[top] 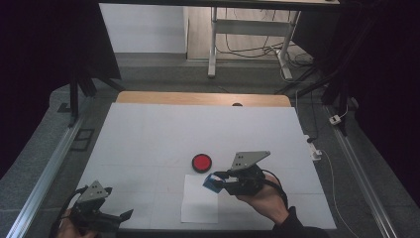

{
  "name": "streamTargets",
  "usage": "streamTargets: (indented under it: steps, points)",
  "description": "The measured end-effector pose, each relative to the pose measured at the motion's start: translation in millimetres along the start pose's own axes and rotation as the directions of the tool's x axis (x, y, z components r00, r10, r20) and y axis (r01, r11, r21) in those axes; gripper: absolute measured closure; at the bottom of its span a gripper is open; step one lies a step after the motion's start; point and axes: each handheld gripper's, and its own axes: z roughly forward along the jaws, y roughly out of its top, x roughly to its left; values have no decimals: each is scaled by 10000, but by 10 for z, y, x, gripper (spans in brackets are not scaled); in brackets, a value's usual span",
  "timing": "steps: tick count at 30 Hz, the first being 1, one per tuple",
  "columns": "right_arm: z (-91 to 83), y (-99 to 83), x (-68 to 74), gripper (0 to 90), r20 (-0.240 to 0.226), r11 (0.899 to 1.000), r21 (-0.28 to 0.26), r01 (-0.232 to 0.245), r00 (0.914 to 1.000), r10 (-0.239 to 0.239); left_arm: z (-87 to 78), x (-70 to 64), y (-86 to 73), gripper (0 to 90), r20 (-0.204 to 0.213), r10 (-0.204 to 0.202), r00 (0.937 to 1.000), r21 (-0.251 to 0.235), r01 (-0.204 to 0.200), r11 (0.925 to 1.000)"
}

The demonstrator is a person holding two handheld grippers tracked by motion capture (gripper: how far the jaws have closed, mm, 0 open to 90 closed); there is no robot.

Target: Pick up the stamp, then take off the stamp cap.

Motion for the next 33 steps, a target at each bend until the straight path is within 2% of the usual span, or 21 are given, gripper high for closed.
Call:
streamTargets:
  steps: [8, 13, 15, 16, 17, 18, 19, 20, 24, 27, 33]
  points:
    - [-18, 6, 3, 710, -66, 10000, -17, -14, 10000, 14, -14, -24, 5, 0, -9, 313, 9995, -107, -314, 9995]
    - [-41, 15, 18, 710, -163, 10000, 1, 8, 9999, -8, -31, -64, 82, 0, 471, 583, 9972, -386, -565, 9977]
    - [-59, 25, 25, 710, -134, 10000, -1, 70, 9999, -70, -26, -59, 113, 0, 728, 608, 9955, -518, -571, 9970]
    - [-65, 28, 27, 710, -133, 10000, -39, 76, 9999, -77, -26, -59, 113, 0, 728, 608, 9955, -518, -571, 9970]
    - [-71, 30, 27, 710, -144, 10000, -63, 70, 9999, -71, -8, -62, 133, 0, 1016, 640, 9928, -610, -580, 9965]
    - [-75, 32, 27, 710, -156, 9999, -89, 61, 9999, -62, -8, -62, 133, 0, 1016, 640, 9928, -610, -580, 9965]
    - [-80, 32, 27, 709, -138, 9999, -110, 76, 9999, -78, 14, -73, 156, 0, 1131, 897, 9895, -644, -827, 9945]
    - [-80, 32, 27, 709, -138, 9999, -110, 76, 9999, -78, 14, -73, 156, 0, 1131, 897, 9895, -644, -827, 9945]
    - [-98, 37, 24, 710, -186, 9999, -142, 88, 9998, -91, 59, -125, 197, 0, 1187, 1408, 9829, -772, -1322, 9882]
    - [-116, 51, 29, 709, -212, 9998, -157, 141, 9997, -144, 122, -140, 244, 0, 1612, 1472, 9759, -721, -1372, 9879]
    - [-122, 56, 43, 709, -313, 9995, -151, 271, 9991, -276, 180, -149, 286, 0, 1881, 1553, 9698, -803, -1424, 9865]
